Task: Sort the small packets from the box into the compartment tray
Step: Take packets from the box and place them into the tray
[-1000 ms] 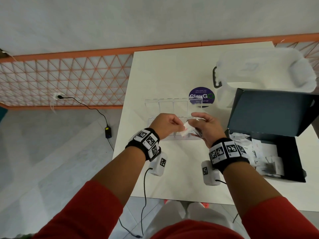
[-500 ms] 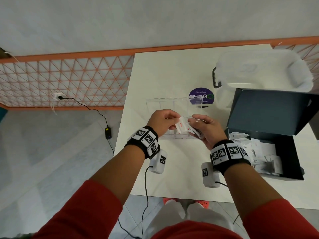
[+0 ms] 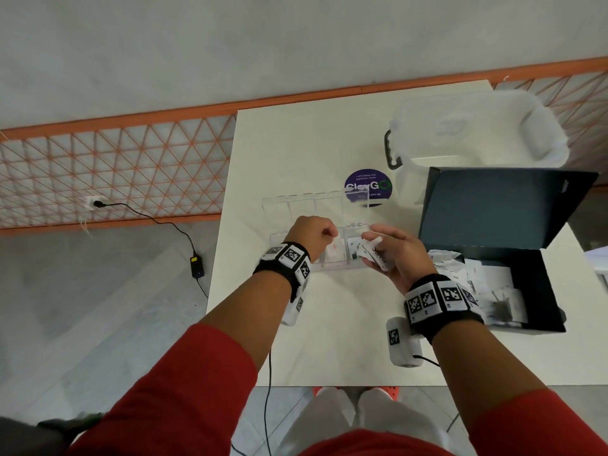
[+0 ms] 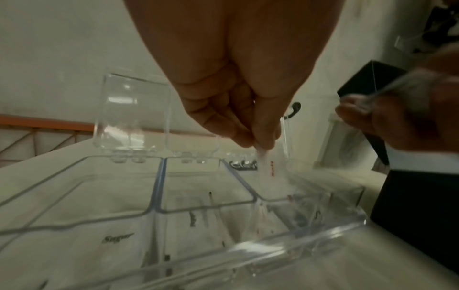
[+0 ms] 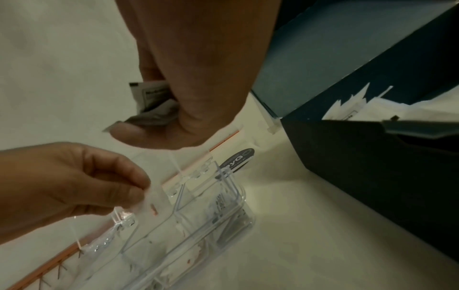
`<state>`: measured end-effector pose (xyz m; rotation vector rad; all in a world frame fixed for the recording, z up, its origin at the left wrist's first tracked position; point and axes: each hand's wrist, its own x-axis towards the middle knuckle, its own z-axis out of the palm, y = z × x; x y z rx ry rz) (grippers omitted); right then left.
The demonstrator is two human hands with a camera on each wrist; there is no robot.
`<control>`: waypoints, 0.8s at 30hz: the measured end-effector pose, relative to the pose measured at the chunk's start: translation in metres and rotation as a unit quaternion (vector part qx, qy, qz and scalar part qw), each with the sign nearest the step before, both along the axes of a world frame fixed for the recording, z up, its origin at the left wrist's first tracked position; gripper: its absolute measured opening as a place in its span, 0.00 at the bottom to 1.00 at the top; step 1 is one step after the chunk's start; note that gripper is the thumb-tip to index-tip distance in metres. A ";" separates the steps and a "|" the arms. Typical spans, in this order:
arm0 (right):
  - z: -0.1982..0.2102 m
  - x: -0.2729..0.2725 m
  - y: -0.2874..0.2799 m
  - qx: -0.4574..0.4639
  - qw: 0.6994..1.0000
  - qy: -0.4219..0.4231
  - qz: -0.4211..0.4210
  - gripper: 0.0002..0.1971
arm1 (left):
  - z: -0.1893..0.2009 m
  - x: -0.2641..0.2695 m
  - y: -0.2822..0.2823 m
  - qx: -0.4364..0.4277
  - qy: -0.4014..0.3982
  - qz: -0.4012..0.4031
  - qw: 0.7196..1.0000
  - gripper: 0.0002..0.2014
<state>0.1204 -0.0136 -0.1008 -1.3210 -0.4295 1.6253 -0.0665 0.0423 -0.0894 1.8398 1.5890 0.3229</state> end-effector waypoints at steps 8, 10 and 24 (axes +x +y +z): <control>-0.003 0.011 0.003 0.006 0.995 0.087 0.043 0.30 | -0.014 0.008 -0.004 0.000 0.129 -0.067 0.989 0.13; -0.006 0.010 0.004 0.007 0.996 0.078 0.052 0.29 | -0.009 0.007 -0.007 0.018 0.053 -0.046 0.997 0.11; -0.005 -0.011 0.018 0.035 0.991 -0.002 0.131 0.23 | 0.028 -0.006 -0.005 -0.043 -0.135 -0.005 0.990 0.16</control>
